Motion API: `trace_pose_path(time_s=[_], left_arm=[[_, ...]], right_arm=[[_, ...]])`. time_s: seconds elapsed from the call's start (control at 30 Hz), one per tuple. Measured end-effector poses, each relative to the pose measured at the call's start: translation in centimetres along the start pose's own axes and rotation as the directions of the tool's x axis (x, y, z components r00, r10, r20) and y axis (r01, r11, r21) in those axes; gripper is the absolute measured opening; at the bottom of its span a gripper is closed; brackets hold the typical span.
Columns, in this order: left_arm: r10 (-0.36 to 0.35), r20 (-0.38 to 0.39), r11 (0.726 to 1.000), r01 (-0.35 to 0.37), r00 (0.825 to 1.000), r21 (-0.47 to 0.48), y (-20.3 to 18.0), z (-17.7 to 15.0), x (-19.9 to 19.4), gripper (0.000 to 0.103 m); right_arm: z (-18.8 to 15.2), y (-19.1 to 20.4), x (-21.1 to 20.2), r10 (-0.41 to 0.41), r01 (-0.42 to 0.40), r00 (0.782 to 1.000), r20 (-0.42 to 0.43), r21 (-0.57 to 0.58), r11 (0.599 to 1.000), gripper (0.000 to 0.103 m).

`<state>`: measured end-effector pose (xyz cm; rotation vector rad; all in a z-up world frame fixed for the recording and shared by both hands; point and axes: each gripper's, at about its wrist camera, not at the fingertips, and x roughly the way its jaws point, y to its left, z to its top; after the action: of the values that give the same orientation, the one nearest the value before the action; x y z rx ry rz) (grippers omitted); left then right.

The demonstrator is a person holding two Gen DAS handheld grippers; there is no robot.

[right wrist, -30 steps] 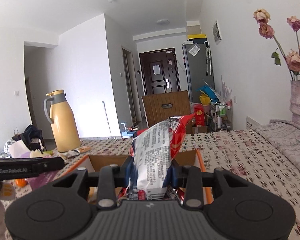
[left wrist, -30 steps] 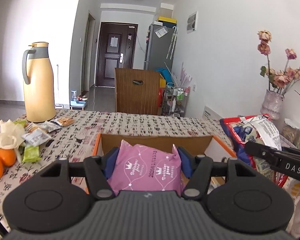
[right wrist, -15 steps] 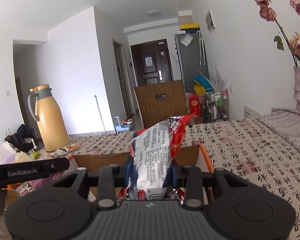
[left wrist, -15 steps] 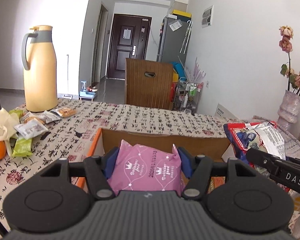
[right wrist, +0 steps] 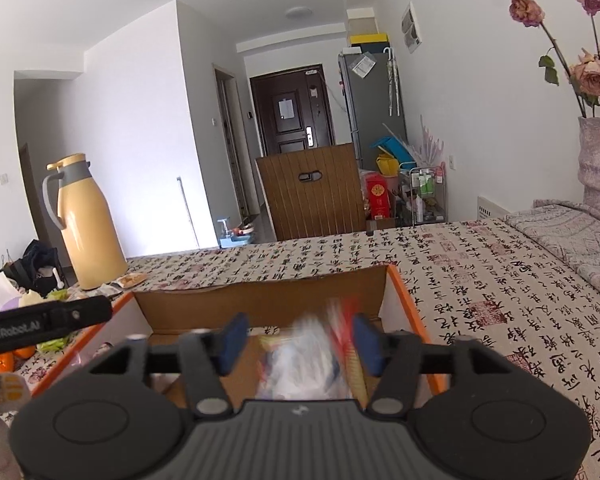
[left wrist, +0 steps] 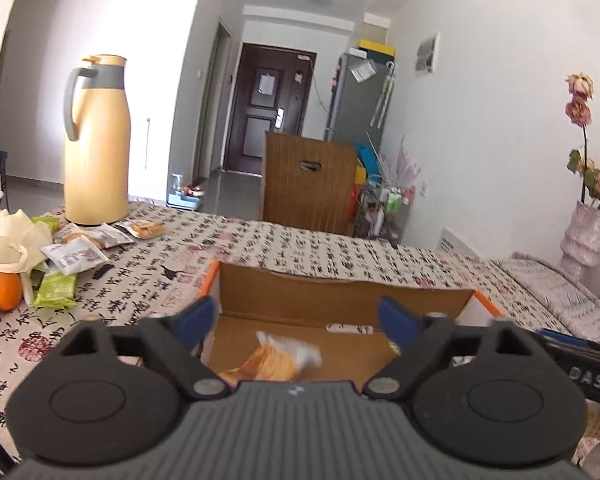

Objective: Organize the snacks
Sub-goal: 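Carry both packs over the box and open both grippers to drop them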

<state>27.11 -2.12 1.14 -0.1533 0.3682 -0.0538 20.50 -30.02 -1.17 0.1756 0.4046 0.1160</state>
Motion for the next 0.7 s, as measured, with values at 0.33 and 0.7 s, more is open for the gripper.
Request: trace_pose_path(time_s=[0.33,0.7], left_arm=[[0.013,0.006,1.000,-0.013,1.000,-0.013,0.01,-0.10,-0.33,0.103],[0.022,-0.011,1.000,-0.022,1.000,-0.011,-0.39,0.20,-0.31,0.103]], right_arm=[[-0.03,-0.48,-0.52,-0.012,0.012,1.000,0.011,0.027,1.000,0.103],[0.58,-0.12,-0.56,-0.019,0.019,1.000,0.000,0.011,1.000,0.103]])
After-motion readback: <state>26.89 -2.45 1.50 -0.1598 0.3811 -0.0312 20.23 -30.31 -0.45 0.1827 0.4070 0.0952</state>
